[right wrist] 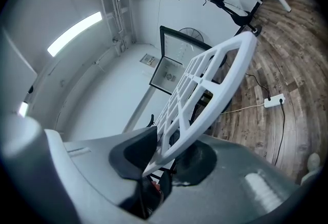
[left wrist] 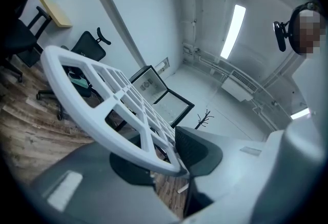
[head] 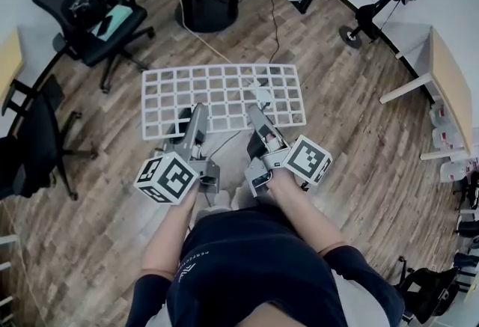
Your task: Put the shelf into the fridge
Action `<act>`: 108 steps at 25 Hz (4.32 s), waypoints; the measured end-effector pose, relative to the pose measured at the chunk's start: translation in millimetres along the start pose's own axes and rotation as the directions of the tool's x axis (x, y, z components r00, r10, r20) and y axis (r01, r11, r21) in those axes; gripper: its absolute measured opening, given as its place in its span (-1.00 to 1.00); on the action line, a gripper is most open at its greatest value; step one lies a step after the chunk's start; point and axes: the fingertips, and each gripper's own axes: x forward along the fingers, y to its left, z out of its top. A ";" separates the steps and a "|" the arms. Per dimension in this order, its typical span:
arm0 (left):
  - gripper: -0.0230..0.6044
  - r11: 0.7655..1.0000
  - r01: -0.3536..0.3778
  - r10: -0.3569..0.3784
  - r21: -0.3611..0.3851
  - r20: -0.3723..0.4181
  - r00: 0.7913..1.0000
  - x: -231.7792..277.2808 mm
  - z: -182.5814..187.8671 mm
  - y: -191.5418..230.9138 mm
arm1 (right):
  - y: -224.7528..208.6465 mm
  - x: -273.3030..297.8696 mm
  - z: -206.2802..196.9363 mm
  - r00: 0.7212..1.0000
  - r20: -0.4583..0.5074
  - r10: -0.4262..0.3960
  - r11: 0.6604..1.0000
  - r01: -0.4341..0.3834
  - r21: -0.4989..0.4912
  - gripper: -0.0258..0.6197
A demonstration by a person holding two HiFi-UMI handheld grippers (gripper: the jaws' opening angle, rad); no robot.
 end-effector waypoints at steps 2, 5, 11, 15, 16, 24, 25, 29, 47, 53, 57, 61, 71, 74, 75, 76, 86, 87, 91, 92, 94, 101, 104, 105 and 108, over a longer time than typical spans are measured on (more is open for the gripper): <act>-0.52 1.000 -0.005 0.005 0.003 0.001 1.000 11.4 3.0 1.5 | -6.6 7.6 8.4 1.000 -0.002 -0.015 1.000 0.015 -0.009 -0.64; -0.52 1.000 -0.018 0.017 0.017 0.007 1.000 31.7 7.7 4.3 | -13.5 23.9 22.9 1.000 -0.010 -0.008 1.000 0.008 -0.008 -0.64; -0.52 0.999 -0.048 0.048 0.018 0.035 0.998 82.1 18.8 15.8 | -26.5 67.6 59.6 0.999 -0.048 0.009 1.000 -0.010 -0.019 -0.64; -0.52 0.997 -0.072 0.073 -0.003 0.055 0.996 121.1 20.0 21.9 | -36.8 95.5 91.8 0.997 -0.072 0.018 0.999 -0.021 -0.038 -0.63; -0.52 0.997 -0.081 0.081 -0.001 0.059 0.995 129.8 21.0 22.6 | -40.0 101.3 98.6 0.997 -0.079 0.018 0.999 -0.021 -0.039 -0.63; -0.51 0.992 -0.125 0.122 0.024 0.098 0.988 186.5 35.0 32.1 | -55.2 149.2 139.5 0.991 -0.126 0.044 0.997 -0.052 -0.061 -0.61; -0.51 0.991 -0.131 0.128 0.023 0.100 0.987 192.3 34.3 33.0 | -57.9 153.0 143.7 0.990 -0.132 0.043 0.996 -0.052 -0.068 -0.61; -0.51 0.989 -0.148 0.145 0.020 0.109 0.983 211.4 36.2 36.0 | -62.6 168.5 157.9 0.988 -0.145 0.048 0.992 -0.064 -0.110 -0.58; -0.51 0.992 -0.121 0.123 -0.023 0.117 0.986 322.0 94.9 86.7 | -61.8 287.6 220.7 0.988 -0.118 0.103 0.962 -0.129 -0.240 -0.56; -0.51 0.994 -0.105 0.107 -0.020 0.123 0.987 371.6 137.2 112.8 | -58.4 354.3 243.2 0.987 -0.122 0.101 0.951 -0.132 -0.279 -0.53; -0.51 0.995 -0.093 0.095 -0.020 0.112 0.989 402.9 159.7 132.6 | -58.6 392.9 256.1 0.992 -0.098 0.078 0.954 -0.103 -0.280 -0.53; -0.51 0.997 -0.077 0.080 -0.026 0.097 0.992 431.9 177.2 146.3 | -60.0 424.7 268.5 0.995 -0.080 0.055 0.960 -0.075 -0.271 -0.53; -0.51 0.999 -0.025 0.029 -0.048 0.076 0.997 496.2 204.5 167.7 | -62.7 480.5 305.6 0.999 -0.039 0.028 0.962 -0.037 -0.272 -0.54; -0.51 0.998 -0.026 0.030 -0.055 0.072 0.997 516.7 206.5 171.3 | -68.6 494.2 320.1 0.999 -0.038 0.022 0.965 -0.031 -0.260 -0.55; -0.51 0.998 -0.027 0.031 -0.058 0.069 0.997 524.3 207.2 172.5 | -70.7 499.5 325.2 0.999 -0.039 0.022 0.967 -0.031 -0.254 -0.55; -0.51 0.998 -0.029 0.033 -0.060 0.068 0.997 531.8 207.7 173.1 | -72.1 504.9 330.9 0.999 -0.043 0.028 0.968 -0.038 -0.250 -0.55; -0.51 0.996 -0.070 0.076 -0.060 0.095 0.993 596.2 225.8 177.0 | -78.9 556.4 384.1 0.993 -0.092 0.077 0.969 -0.096 -0.226 -0.56; -0.51 0.995 -0.071 0.077 -0.065 0.099 0.992 601.5 226.8 176.6 | -79.4 559.6 388.9 0.992 -0.095 0.078 0.970 -0.098 -0.224 -0.56; -0.52 0.994 -0.101 0.106 -0.051 0.095 0.990 618.3 230.8 178.0 | -85.3 570.9 402.0 0.990 -0.116 0.084 0.972 -0.107 -0.208 -0.57; -0.52 0.993 -0.105 0.110 -0.054 0.094 0.990 621.9 230.9 179.1 | -86.9 573.4 404.4 0.989 -0.120 0.085 0.972 -0.108 -0.207 -0.57; -0.52 0.992 -0.117 0.121 -0.056 0.089 0.989 627.3 232.2 181.6 | -88.5 578.7 408.5 0.989 -0.123 0.083 0.972 -0.108 -0.207 -0.57; -0.52 0.993 -0.093 0.099 -0.077 0.077 0.992 640.2 244.3 185.8 | -83.2 593.2 414.1 0.992 -0.102 0.080 0.974 -0.099 -0.202 -0.57; -0.52 0.993 -0.077 0.083 -0.088 0.068 0.994 645.8 248.0 185.1 | -80.4 596.3 418.0 0.994 -0.084 0.076 0.974 -0.092 -0.207 -0.58; -0.52 0.993 -0.067 0.074 -0.097 0.070 0.995 648.1 247.8 184.5 | -80.6 597.5 419.8 0.994 -0.079 0.074 0.974 -0.089 -0.209 -0.58; -0.52 0.993 -0.065 0.072 -0.103 0.066 0.995 652.4 247.6 186.5 | -82.7 601.0 422.7 0.995 -0.070 0.068 0.974 -0.082 -0.209 -0.58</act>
